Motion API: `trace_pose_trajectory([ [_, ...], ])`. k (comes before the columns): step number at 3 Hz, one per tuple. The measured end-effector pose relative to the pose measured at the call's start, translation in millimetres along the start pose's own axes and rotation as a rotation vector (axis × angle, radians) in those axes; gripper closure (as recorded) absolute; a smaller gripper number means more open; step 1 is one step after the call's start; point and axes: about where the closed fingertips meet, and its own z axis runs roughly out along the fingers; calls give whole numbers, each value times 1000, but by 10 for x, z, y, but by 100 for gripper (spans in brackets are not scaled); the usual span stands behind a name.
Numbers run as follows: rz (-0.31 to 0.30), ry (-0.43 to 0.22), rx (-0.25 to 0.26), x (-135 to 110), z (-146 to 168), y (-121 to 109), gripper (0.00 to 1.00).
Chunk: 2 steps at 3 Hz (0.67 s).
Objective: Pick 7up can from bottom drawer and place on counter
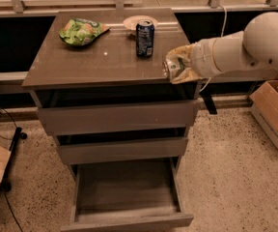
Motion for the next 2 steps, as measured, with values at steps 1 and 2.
trace_pose_trajectory([
  [1, -66, 12, 32, -38, 36, -479, 97],
  [2, -69, -15, 36, -25, 200, -664, 74],
])
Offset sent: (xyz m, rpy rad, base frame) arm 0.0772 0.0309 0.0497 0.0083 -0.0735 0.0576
